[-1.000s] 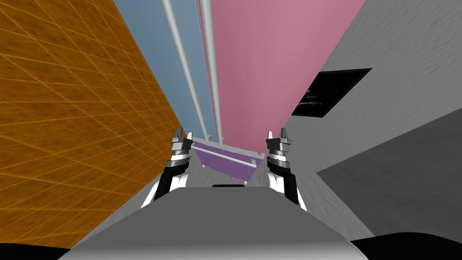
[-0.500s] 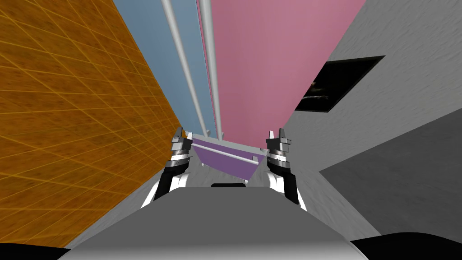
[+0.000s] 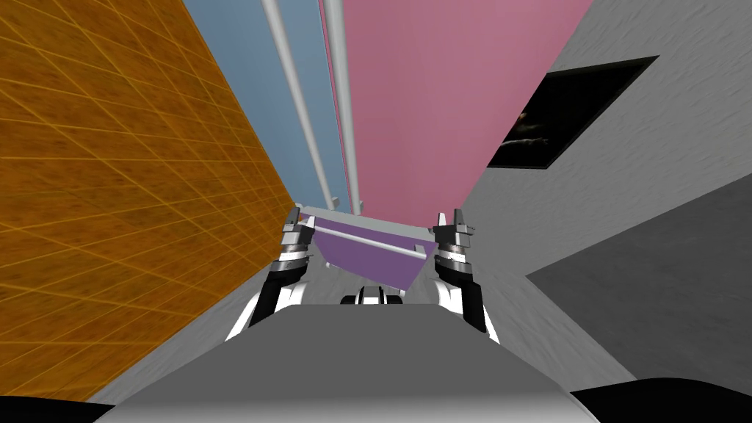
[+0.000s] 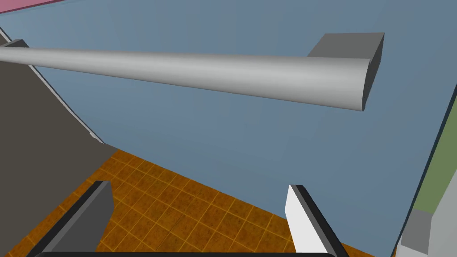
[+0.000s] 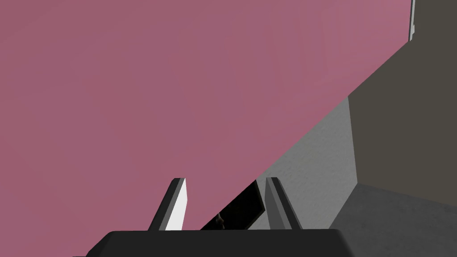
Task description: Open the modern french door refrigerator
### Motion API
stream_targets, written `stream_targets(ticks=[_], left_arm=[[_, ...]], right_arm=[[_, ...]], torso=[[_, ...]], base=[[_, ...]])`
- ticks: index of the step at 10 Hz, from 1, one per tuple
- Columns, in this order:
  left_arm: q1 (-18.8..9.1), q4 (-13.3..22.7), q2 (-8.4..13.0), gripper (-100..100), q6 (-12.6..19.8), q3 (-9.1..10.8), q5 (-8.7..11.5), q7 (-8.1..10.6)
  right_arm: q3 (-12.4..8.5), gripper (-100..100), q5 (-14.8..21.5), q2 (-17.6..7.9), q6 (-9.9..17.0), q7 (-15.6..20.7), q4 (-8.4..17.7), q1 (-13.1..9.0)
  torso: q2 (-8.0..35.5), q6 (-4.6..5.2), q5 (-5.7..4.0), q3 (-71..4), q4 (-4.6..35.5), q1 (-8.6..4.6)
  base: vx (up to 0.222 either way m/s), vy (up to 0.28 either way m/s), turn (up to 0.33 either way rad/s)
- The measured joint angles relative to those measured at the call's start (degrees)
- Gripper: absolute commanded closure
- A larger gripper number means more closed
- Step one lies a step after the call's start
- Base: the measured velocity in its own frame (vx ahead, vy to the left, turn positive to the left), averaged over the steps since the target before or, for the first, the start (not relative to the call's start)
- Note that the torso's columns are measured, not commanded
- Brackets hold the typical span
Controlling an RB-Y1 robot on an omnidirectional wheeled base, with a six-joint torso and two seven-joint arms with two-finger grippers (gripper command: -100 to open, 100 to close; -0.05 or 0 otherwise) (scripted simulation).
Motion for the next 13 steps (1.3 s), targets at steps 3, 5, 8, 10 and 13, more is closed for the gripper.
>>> stream_targets(ticks=[3,5,8,10,13], left_arm=[[-0.7,2.6,4.0,-100,-1.4,-0.46,-0.3,-0.70],[-0.8,5.1,6.2,-100,-3.0,-0.61,-0.4,-1.16],[-1.3,9.5,7.9,-100,-5.9,-1.25,-0.8,-2.21],[-2.1,12.4,8.6,-100,-7.3,-1.51,-1.0,-2.86],[-2.9,16.3,9.0,-100,-9.5,-1.80,-1.2,-3.69]], right_arm=[[0.0,0,0.0,0.0,0.0,0.0,0.0,0.0],[0.0,0,0.0,0.0,0.0,0.0,0.0,0.0],[0.0,0,0.0,0.0,0.0,0.0,0.0,0.0],[0.0,0,0.0,0.0,0.0,0.0,0.0,0.0],[0.0,0,0.0,0.0,0.0,0.0,0.0,0.0]], torso=[[0.2,0.00,-0.01,-0.3,0.2,-0.03],[0.2,0.00,-0.01,-0.3,0.2,-0.03],[0.2,0.00,-0.01,-0.3,0.2,-0.02],[0.2,0.00,-0.01,-0.3,0.2,-0.03],[0.2,-0.01,-0.01,-0.3,0.2,-0.04]], base=[[0.013,0.007,-0.024],[0.017,0.009,-0.034],[0.020,0.012,-0.032],[0.023,0.011,-0.038],[0.015,0.008,-0.025]])
